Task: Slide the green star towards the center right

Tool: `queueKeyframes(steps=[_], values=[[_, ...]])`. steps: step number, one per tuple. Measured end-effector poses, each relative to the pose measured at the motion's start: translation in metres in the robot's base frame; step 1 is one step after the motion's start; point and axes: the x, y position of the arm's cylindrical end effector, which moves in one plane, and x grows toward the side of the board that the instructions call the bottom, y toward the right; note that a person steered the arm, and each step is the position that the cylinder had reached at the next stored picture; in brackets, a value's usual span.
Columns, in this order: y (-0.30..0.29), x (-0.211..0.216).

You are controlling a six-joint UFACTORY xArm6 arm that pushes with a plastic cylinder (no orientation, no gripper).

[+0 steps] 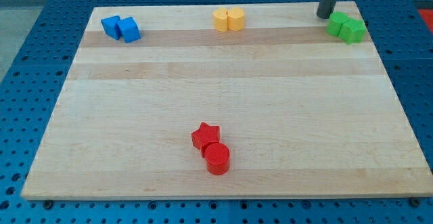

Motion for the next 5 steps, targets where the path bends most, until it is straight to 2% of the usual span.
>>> queueKeyframes(steps=[1,2,3,5], values=[[0.06,-0.026],[0.079,-0.013],[0.065,0.035],[0.04,0.072]])
